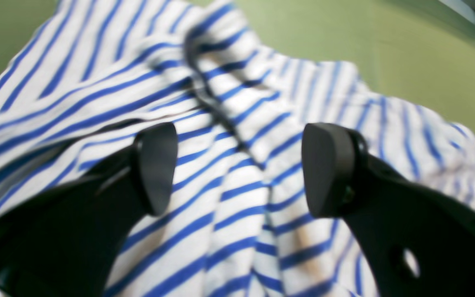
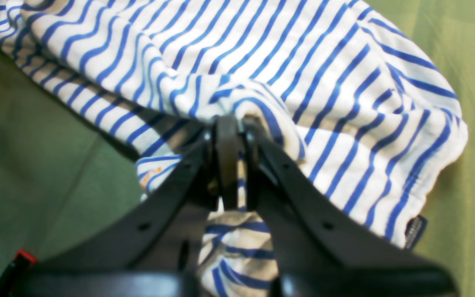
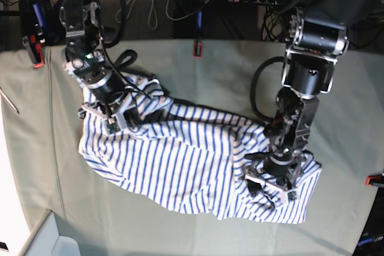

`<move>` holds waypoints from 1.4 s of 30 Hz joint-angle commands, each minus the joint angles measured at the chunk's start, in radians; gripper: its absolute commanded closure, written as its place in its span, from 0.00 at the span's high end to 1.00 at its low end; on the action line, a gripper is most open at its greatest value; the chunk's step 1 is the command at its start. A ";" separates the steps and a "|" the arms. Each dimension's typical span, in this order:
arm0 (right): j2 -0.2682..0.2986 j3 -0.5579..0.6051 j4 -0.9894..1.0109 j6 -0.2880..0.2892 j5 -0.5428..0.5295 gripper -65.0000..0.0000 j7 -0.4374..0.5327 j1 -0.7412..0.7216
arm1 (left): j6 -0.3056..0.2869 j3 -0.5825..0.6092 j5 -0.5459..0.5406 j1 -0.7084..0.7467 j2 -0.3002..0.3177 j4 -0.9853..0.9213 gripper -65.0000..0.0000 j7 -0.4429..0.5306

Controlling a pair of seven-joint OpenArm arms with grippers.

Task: Layout the t-shirt on the table in an organized manner, then fold the t-shirt properly
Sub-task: 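Move the left gripper along the shirt edge and regrasp it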

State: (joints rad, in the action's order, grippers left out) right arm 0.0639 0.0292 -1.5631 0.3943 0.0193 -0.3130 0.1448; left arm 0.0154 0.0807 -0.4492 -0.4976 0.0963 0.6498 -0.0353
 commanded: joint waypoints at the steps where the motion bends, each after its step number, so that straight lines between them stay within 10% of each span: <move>1: 0.001 -0.001 -0.015 0.013 -0.012 0.00 0.027 -0.009 | -0.010 -0.003 0.000 -0.049 -0.008 -0.014 0.70 0.047; 11: 0.003 -0.001 -0.017 0.013 -0.012 0.00 0.027 0.008 | -0.012 0.004 0.000 -0.062 0.006 -0.193 0.70 0.087; 31: 0.006 -0.001 -0.017 0.013 -0.012 0.00 0.027 0.025 | -0.009 -0.223 -0.058 0.193 0.240 0.051 0.70 0.082; 42: 0.006 -0.001 -0.018 0.013 -0.012 0.00 0.027 0.025 | -0.004 -0.212 -0.046 0.277 0.153 0.457 0.70 0.076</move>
State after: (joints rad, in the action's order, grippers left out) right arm 0.0666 0.0292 -1.5631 0.3946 0.0193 -0.3130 0.1787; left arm 0.0128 -0.1265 -0.4984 -0.1978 0.2325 1.0927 0.0185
